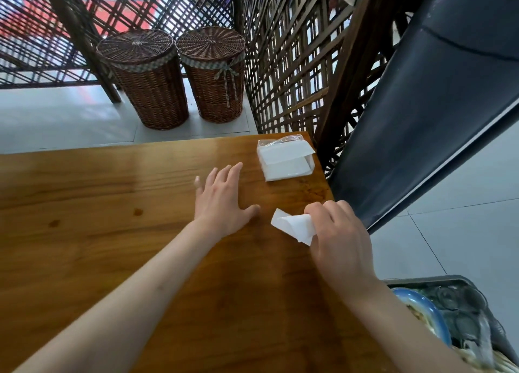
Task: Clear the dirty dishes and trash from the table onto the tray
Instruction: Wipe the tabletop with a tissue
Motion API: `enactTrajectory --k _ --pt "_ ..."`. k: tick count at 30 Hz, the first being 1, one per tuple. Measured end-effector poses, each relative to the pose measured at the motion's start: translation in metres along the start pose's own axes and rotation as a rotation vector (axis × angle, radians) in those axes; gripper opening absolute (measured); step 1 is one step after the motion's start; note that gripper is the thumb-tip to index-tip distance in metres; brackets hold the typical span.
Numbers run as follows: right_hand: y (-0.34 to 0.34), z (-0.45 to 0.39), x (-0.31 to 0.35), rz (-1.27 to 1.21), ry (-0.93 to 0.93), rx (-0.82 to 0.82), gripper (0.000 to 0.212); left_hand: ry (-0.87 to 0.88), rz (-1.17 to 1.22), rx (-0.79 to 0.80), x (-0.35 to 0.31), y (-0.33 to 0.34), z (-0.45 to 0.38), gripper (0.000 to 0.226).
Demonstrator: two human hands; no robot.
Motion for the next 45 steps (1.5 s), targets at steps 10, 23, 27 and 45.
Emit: enactTrajectory --k 10,23,27,45 --pt "-0.029 0.006 0.039 -0.067 -0.038 0.021 0.033 -0.034 0.041 -0.042 0.026 -0.024 0.102 0.086" --pt "-0.005 0.004 0.06 0.034 -0.169 0.411 0.021 -0.108 -0.055 0.039 0.047 -0.039 0.15 0.095" --pt "0.009 0.028 0.067 -0.073 -0.16 0.638 0.05 -0.114 -0.055 0.027 0.053 -0.041 0.161 0.097" --pt "0.033 0.028 0.082 -0.106 -0.066 0.553 0.019 -0.158 -0.034 0.038 0.088 -0.051 0.183 0.092"
Point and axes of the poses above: each hand's wrist, its own z-axis away from the middle knuckle, its own y-axis out of the palm, x = y × z, the point moved 2 cm from there along -z, towards the middle knuckle, and after that the axes turned 15 degrees about z, right-handed, at the moved point
